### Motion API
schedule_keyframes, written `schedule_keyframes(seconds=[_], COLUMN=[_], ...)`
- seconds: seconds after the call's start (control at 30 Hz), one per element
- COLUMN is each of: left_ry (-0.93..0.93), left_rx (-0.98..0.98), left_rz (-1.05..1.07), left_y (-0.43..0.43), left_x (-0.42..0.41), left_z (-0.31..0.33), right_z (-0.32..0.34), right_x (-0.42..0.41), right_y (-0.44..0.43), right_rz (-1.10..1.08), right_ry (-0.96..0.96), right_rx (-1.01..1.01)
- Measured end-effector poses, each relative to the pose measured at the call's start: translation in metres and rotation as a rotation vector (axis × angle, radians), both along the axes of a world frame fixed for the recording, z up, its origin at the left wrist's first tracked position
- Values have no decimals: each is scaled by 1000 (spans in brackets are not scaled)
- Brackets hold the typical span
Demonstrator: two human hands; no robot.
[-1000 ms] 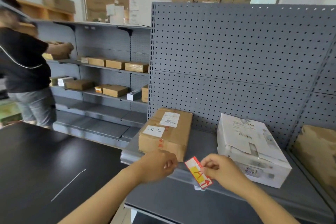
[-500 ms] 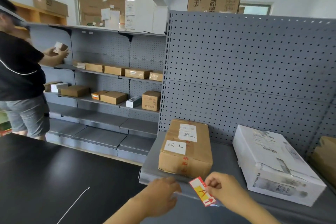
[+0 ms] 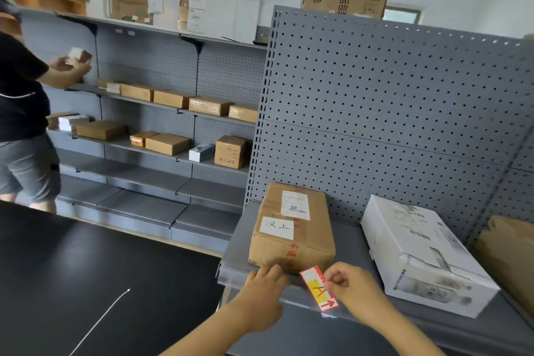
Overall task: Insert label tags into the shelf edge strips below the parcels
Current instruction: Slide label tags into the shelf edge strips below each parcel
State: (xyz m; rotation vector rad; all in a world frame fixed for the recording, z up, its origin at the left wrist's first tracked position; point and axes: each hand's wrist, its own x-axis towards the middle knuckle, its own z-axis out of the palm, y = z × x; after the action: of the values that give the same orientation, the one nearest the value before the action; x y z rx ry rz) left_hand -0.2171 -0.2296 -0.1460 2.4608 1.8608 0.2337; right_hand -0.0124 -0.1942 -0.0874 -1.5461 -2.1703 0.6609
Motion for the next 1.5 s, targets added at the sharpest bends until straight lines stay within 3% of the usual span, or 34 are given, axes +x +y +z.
schedule_keyframes(seconds=[0.73,1.17,1.5], left_ry=[173,43,-15], left_rx=[78,180,158], left_rz=[199,59,112], left_y=[1,-4,4], left_x=[-4,-8,-2], left_z=[4,-6,-5], right_z=[-10,-17,-21], right_x=[-25,-26,-32], right_y=[7,16,19], right_rz=[29,41,71], right_ry=[-14,-1,44], right_rx=[25,16,45])
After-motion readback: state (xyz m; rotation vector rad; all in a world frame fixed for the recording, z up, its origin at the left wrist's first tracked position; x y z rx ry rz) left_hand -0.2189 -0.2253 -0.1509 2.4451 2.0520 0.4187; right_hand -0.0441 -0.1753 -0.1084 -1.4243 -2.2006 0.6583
